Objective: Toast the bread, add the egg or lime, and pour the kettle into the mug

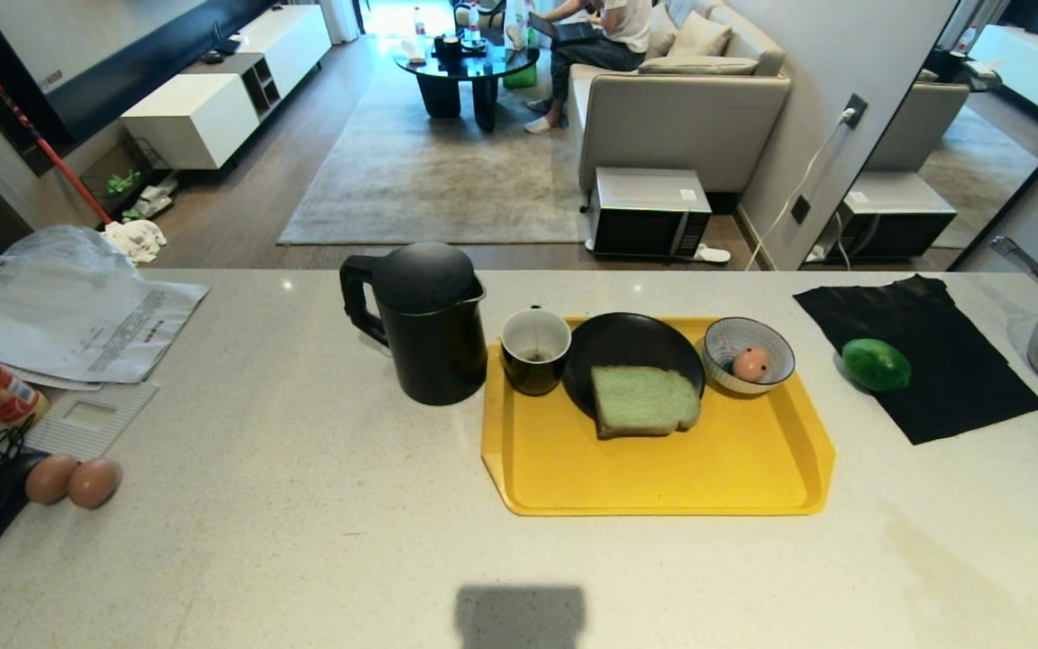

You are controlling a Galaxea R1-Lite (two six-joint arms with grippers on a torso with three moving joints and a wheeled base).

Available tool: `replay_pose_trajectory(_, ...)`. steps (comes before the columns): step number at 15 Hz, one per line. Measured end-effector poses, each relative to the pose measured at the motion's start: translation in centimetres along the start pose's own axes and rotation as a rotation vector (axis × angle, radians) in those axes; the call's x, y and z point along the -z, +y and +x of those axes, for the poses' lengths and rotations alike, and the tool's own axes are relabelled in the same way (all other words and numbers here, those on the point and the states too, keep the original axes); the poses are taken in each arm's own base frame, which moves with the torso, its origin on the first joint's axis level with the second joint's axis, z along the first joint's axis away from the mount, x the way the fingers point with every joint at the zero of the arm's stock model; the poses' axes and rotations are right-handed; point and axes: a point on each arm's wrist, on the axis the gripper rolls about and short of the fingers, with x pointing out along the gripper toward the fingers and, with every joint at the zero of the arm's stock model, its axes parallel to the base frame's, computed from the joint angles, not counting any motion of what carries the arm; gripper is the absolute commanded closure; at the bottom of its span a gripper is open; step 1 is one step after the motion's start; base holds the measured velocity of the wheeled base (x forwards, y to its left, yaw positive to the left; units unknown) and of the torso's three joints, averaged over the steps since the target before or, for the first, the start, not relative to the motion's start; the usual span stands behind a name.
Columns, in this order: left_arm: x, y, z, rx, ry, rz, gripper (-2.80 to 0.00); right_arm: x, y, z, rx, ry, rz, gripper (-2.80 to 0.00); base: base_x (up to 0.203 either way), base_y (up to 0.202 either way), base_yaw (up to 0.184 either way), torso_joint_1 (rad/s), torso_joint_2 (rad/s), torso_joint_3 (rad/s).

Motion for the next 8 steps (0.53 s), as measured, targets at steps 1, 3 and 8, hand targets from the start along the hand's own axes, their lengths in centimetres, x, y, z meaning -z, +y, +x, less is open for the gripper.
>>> replay_pose_trajectory(1,0.0,0.0,0.0,-0.001,0.0,0.0,0.0,0.0,0.0,0.0,0.0,0.0,0.002,0.0,0.0,0.0,0.0,0.0,0.0,0.0)
replay_pose_trajectory(3,0.0,0.0,0.0,0.0,0.0,0.0,0.0,0.0,0.0,0.0,0.0,0.0,0.011,0.0,0.0,0.0,0.0,0.0,0.0,0.0)
replay_pose_trajectory(8,0.0,0.0,0.0,-0.001,0.0,0.0,0.0,0.0,0.0,0.0,0.001,0.0,0.012,0.0,0.0,0.0,0.0,0.0,0.0,0.0)
